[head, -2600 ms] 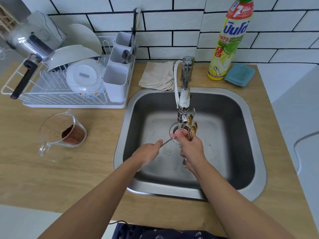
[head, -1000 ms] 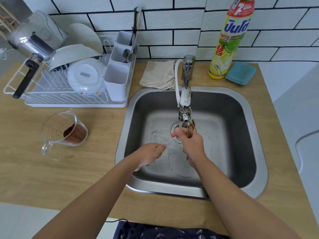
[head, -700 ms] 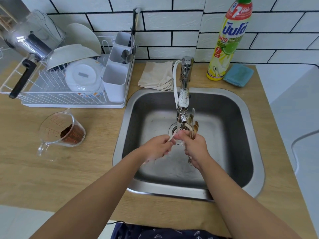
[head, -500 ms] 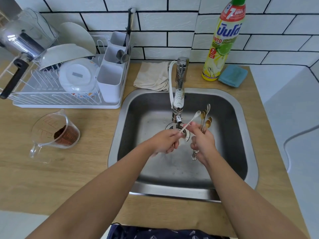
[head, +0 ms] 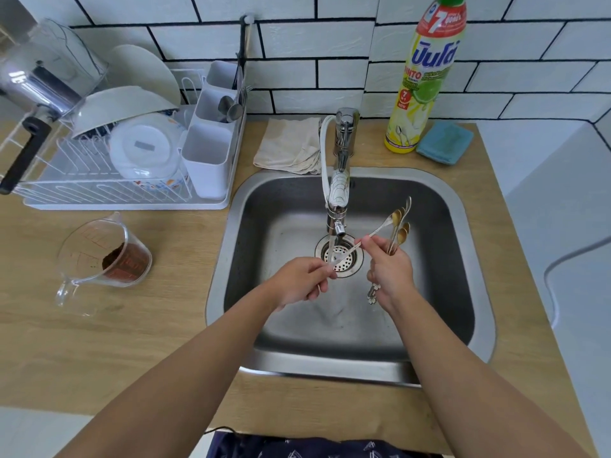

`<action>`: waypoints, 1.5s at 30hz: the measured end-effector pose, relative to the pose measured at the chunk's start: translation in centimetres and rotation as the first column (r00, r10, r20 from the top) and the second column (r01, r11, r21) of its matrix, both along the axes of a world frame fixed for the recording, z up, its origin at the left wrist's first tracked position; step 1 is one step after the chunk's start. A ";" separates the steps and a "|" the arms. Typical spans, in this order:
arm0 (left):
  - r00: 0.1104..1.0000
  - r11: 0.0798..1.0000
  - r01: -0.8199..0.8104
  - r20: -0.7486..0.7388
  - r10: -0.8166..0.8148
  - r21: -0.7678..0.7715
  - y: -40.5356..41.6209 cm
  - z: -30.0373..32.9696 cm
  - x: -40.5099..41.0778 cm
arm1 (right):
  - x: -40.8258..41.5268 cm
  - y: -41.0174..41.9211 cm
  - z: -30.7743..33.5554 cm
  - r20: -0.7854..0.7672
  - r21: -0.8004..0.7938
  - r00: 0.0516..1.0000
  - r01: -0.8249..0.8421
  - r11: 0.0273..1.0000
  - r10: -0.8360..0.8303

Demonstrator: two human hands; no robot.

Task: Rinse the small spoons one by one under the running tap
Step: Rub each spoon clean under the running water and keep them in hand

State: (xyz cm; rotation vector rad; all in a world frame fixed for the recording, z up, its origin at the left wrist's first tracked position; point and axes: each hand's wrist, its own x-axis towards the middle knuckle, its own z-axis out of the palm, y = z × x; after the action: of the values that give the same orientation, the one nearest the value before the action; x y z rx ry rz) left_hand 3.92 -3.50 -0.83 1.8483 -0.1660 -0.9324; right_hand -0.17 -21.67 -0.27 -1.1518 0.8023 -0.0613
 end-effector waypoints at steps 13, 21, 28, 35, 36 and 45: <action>0.931 0.965 0.148 0.298 -0.210 0.217 -1.8 1.0 -1.4 | 0.9 1.8 1.0 0.070 0.177 0.991 -0.128 0.976 0.118; 0.955 0.977 0.069 0.269 -0.123 0.201 -1.6 0.3 -1.4 | 0.8 0.4 0.7 0.074 0.284 0.995 -0.086 0.955 0.067; 0.994 0.997 0.001 0.106 -0.009 0.082 -1.1 0.7 -1.3 | -0.3 0.3 0.0 0.139 0.093 0.947 -0.303 0.948 0.289; 0.992 0.994 0.106 0.060 -0.107 0.020 -2.1 1.3 -1.0 | -1.1 2.8 0.1 0.088 0.082 0.896 -0.441 0.894 0.434; 0.993 0.994 0.111 0.035 -0.110 -0.015 -2.1 1.3 -1.0 | -1.2 3.0 0.3 0.077 0.073 0.880 -0.474 0.877 0.469; 0.951 0.945 0.295 0.049 -0.305 0.142 -0.5 1.7 -1.5 | -0.9 1.1 -0.4 -0.065 -0.028 0.718 -0.696 0.717 0.694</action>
State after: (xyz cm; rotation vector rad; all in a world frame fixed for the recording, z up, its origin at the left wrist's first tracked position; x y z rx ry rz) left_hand 2.41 -3.97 0.88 2.0161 -0.4491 -1.1098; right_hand -1.07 -20.62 -0.70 -1.4481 0.3600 0.5890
